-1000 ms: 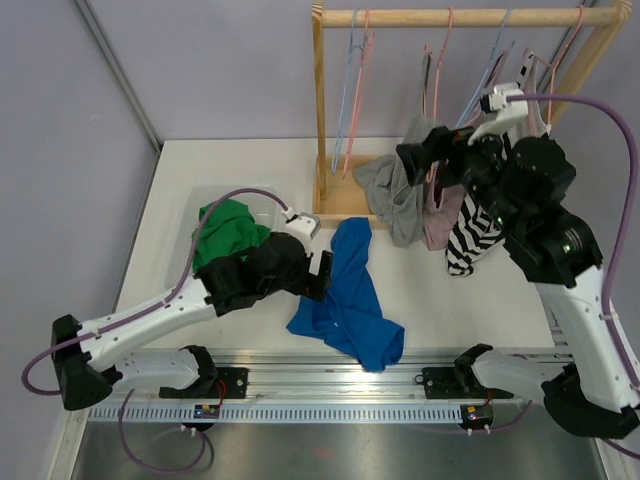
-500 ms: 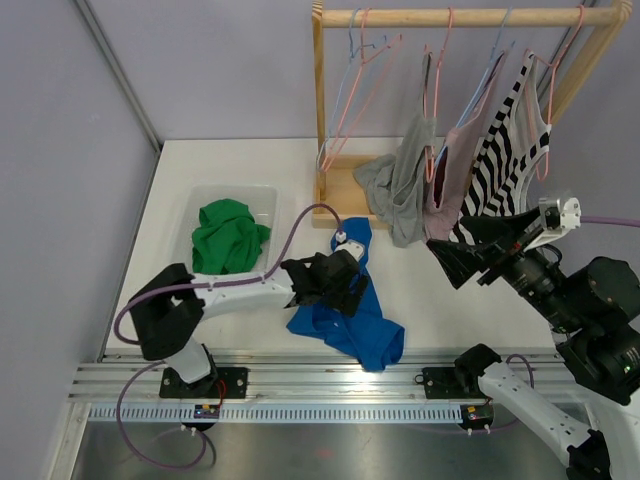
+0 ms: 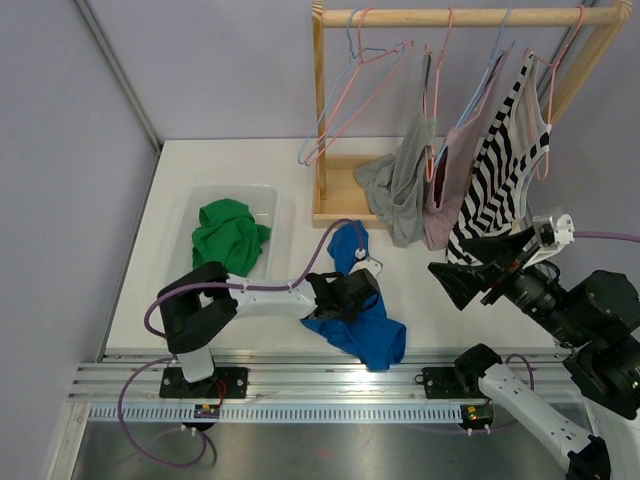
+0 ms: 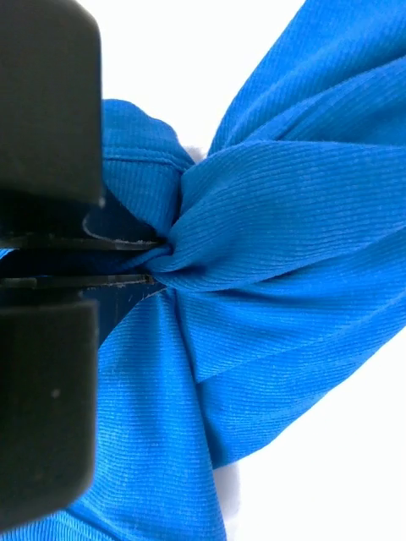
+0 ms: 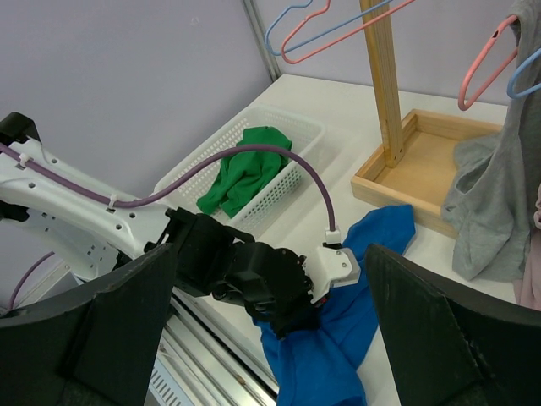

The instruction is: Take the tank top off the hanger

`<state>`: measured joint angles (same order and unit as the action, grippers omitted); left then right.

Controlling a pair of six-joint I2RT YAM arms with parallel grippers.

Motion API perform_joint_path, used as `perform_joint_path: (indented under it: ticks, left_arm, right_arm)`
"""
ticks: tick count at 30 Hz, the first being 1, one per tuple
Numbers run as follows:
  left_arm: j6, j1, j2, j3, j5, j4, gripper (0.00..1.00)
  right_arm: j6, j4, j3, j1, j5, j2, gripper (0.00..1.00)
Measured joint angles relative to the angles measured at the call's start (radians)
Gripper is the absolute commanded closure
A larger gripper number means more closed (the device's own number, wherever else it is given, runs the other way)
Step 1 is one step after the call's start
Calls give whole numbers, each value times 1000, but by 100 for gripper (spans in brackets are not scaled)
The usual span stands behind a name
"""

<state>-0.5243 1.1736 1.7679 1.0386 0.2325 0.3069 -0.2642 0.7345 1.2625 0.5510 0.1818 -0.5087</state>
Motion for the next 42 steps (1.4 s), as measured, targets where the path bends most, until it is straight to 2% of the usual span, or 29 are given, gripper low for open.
perform_joint_path:
  ticks: [4,8,13,18,23,32,35,36,38,39,40,42]
  left_arm:
    - [-9,13,-55,0,43,95,100]
    - [-16,16,-189,19,137,241,100]
    - [-26,11,-359,163,307,454,100]
    - [-27,-24,-442,281,428,609,100]
    - [-11,-132,-519,369,501,733,100]
    - [86,-467,-620,455,521,779,100]
    - [118,-577,-621,459,496,776,87]
    - [127,-598,-618,458,487,776,67]
    - [148,-633,-610,458,463,774,44]
    - [154,-643,-606,457,454,771,20]
    - [163,-650,-602,457,446,768,4]
    - [162,-661,-596,456,433,761,1]
  right_arm:
    - [-2,5,0,0,2,12,0]
    - [-2,5,0,0,2,19,1]
    - [-2,3,-6,0,1,21,0]
    - [-2,1,-13,0,1,21,1]
    - [-2,-12,-14,0,2,21,1]
    - [-2,-43,-14,0,5,9,0]
    - [-1,-58,-16,0,9,-4,1]
    - [-1,-62,-16,0,10,-9,1]
    - [0,-68,-16,0,8,-21,0]
    - [1,-69,-15,0,2,-31,0]
    - [2,-70,-12,0,-9,-42,1]
    - [4,-69,6,0,-37,-77,0]
